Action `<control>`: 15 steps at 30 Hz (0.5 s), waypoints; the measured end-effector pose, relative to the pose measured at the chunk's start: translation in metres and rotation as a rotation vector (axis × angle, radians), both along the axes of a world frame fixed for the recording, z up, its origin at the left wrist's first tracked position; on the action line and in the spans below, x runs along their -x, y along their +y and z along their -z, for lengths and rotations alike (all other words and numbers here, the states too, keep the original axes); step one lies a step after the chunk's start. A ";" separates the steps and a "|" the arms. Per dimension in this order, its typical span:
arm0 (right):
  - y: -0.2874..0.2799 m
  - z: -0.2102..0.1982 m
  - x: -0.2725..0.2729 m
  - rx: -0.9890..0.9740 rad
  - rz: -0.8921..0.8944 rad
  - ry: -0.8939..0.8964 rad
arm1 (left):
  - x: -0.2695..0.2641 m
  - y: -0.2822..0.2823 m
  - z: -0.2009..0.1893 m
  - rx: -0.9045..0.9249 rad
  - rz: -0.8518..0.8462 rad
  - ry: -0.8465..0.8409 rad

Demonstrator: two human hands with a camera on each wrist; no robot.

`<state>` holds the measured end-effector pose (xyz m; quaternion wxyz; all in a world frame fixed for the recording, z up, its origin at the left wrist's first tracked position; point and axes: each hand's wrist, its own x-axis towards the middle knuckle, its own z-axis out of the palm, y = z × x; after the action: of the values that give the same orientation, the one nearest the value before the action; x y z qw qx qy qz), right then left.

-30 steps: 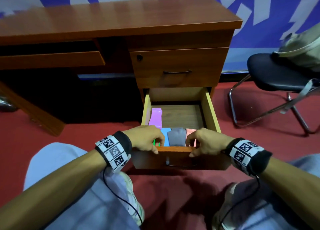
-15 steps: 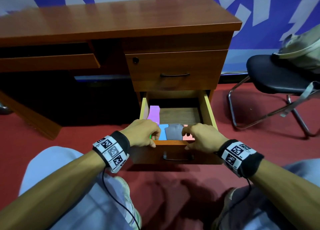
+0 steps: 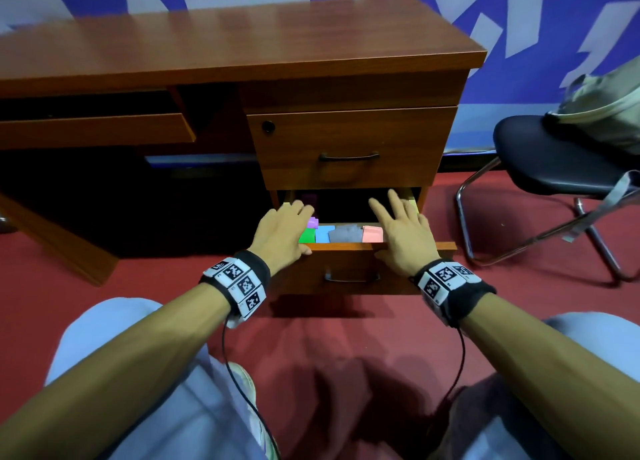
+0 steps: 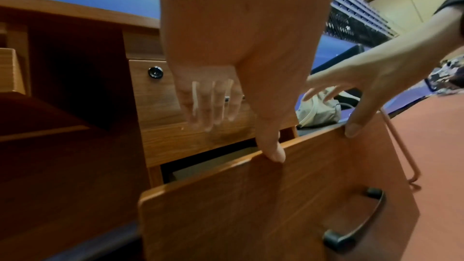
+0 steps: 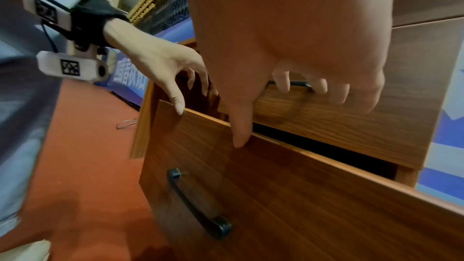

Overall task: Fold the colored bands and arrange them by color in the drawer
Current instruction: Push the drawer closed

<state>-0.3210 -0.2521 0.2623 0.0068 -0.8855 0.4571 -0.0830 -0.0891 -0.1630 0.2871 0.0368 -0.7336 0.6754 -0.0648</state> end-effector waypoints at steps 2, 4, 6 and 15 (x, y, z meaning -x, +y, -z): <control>-0.013 0.001 -0.002 0.046 0.048 -0.038 | -0.010 -0.009 0.002 0.080 -0.010 -0.054; -0.028 0.000 -0.005 0.092 0.085 -0.056 | -0.021 -0.019 0.004 0.153 -0.011 -0.073; -0.043 -0.004 -0.008 0.149 0.090 -0.047 | -0.029 -0.029 0.002 0.221 0.007 -0.096; -0.092 -0.007 -0.029 0.504 -0.078 0.100 | -0.036 -0.083 -0.008 0.286 0.131 -0.376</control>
<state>-0.2921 -0.3438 0.2691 -0.2336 -0.8792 0.3874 -0.1500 -0.0533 -0.2462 0.2954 0.0534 -0.6611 0.6868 -0.2973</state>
